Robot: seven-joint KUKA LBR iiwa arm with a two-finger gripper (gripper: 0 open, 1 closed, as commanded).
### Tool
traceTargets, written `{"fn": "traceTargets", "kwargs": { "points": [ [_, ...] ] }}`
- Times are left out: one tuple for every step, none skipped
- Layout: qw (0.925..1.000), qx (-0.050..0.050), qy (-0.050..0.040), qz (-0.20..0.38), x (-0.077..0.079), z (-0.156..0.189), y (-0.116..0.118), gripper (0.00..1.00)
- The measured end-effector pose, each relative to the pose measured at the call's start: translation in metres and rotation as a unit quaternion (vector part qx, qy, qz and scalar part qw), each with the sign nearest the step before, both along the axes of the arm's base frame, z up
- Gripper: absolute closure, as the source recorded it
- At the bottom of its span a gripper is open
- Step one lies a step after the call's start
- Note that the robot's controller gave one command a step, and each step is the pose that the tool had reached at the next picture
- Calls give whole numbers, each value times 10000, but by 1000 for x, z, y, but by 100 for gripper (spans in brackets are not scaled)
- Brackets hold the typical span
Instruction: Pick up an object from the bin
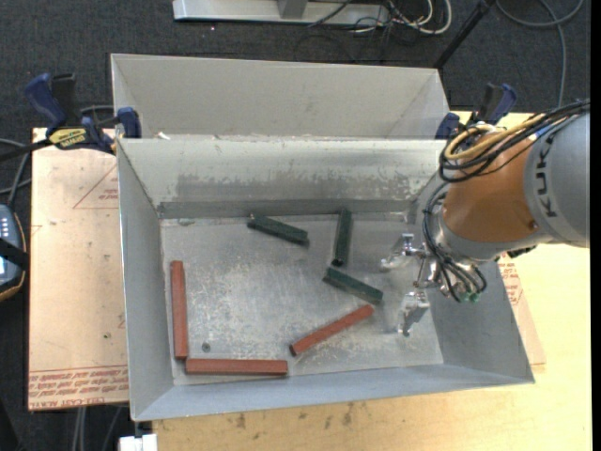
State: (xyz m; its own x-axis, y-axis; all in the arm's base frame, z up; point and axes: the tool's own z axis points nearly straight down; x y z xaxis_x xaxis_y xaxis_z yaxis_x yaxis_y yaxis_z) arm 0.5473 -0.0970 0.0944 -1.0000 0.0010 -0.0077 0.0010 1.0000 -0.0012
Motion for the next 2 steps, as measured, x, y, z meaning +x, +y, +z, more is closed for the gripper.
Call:
{"fn": "traceTargets", "kwargs": {
  "points": [
    [9873, -35, -70, 1585, -9, -16, 45, 100],
    [9873, -35, -70, 1586, -9, -16, 45, 100]
  ]
}}
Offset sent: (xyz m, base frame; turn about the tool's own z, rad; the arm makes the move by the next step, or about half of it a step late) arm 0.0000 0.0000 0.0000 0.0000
